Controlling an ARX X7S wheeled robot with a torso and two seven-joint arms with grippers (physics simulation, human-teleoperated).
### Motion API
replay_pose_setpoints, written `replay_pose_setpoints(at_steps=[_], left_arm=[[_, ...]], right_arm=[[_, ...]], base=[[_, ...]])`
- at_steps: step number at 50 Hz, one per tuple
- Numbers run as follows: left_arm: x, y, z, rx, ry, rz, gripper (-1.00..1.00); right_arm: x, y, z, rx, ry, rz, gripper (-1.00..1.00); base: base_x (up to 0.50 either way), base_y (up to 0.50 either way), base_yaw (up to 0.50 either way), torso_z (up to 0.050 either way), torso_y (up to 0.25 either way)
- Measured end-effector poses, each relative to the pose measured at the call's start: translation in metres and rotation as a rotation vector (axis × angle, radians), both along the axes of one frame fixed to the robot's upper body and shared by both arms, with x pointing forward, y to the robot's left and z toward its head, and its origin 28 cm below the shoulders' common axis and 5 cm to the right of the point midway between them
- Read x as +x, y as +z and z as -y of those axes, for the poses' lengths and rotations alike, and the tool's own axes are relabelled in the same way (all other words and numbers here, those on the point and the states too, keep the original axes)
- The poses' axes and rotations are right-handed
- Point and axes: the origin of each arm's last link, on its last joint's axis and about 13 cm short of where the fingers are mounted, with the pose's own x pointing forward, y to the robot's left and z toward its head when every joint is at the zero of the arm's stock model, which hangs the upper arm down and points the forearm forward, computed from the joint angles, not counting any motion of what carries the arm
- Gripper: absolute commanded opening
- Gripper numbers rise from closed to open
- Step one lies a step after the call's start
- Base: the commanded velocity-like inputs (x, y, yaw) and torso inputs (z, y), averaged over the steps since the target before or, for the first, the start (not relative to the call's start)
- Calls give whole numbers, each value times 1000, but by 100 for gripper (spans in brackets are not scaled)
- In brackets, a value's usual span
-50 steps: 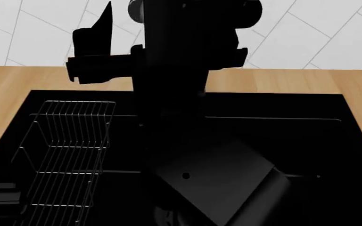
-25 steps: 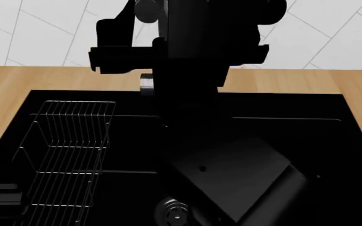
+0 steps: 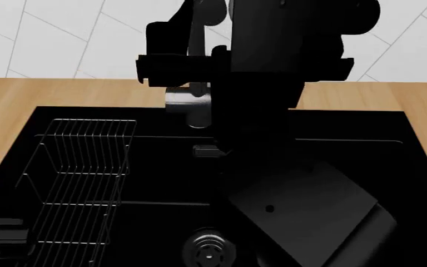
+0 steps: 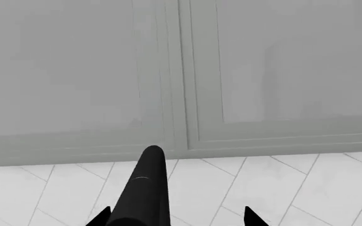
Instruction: Turn the sink spout to the right.
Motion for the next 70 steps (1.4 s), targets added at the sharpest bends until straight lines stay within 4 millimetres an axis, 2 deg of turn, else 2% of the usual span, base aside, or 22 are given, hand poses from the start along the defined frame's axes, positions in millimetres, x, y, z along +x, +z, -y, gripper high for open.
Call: replay_pose_setpoints(at_steps=[28, 47, 70], left_arm=[[0, -1, 0, 6, -2, -2, 100], [0, -1, 1, 10, -5, -7, 100], [0, -1, 1, 12, -2, -5, 100]], right_arm=[[-2, -3, 14, -10, -53, 12, 100], [0, 9, 30, -25, -111, 40, 100], [4, 1, 42, -27, -159, 23, 100]], base=[[0, 0, 0, 0, 0], [0, 0, 0, 0, 0], [0, 0, 0, 0, 0]])
